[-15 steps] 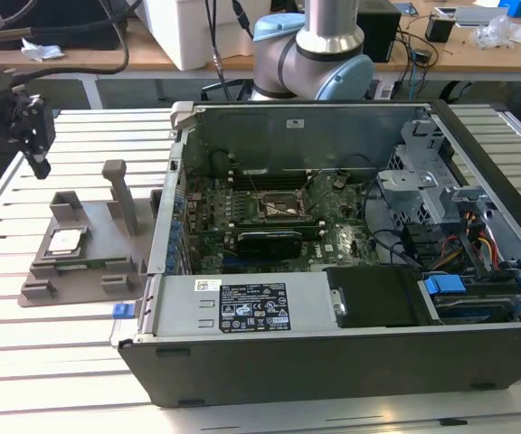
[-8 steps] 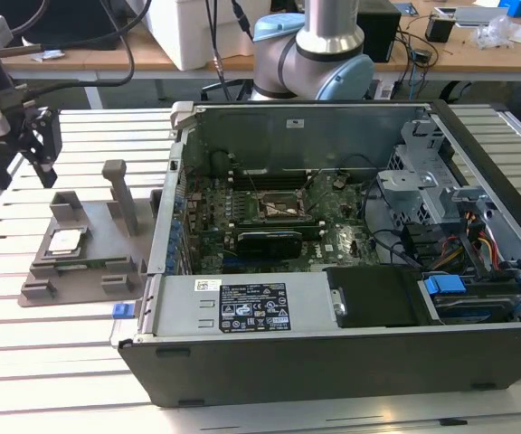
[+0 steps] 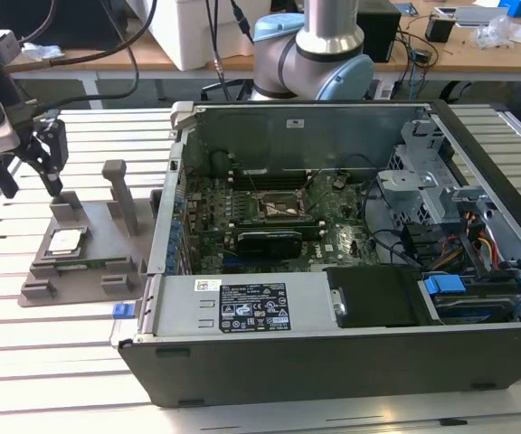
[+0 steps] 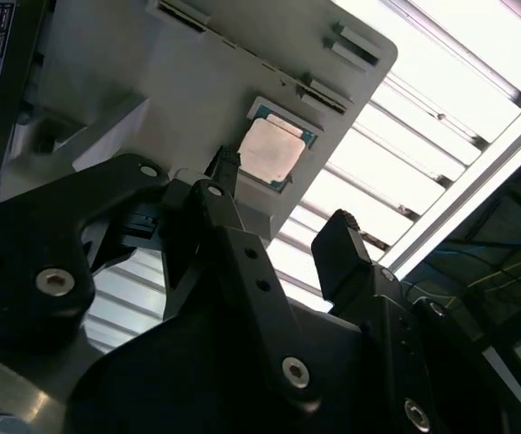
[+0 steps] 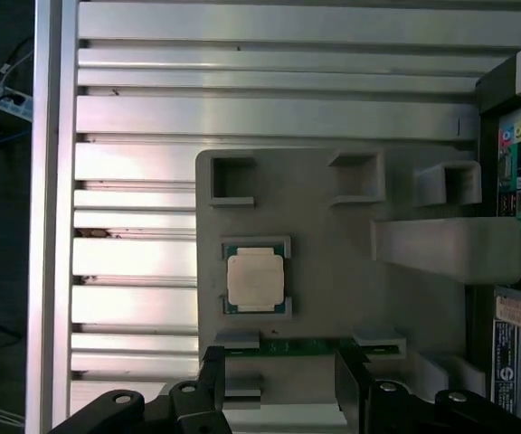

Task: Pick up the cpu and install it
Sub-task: 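Pick up the cpu and move it towards the insertion slot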

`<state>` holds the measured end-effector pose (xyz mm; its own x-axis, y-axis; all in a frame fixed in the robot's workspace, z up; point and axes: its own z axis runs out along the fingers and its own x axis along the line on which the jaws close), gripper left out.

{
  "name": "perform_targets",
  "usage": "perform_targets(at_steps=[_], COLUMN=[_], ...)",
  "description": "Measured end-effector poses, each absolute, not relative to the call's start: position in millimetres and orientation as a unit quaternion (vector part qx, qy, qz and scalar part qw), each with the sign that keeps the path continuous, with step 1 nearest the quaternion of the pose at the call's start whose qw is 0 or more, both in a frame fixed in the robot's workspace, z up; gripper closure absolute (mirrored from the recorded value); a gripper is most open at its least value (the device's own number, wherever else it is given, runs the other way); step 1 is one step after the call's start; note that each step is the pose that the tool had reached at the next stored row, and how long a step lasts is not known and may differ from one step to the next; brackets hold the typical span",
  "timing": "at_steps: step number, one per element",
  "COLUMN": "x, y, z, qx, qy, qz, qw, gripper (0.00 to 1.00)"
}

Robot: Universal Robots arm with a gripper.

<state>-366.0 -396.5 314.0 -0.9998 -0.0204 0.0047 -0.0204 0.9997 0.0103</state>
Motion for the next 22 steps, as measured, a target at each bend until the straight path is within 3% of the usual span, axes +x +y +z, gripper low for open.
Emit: perform_targets(at_steps=[22], x=[-362.4], y=[-396.6], z=[275.2], qx=[0.01], qy=[-1.0], qz=[-0.005], qw=[0.005], gripper=[0.4])
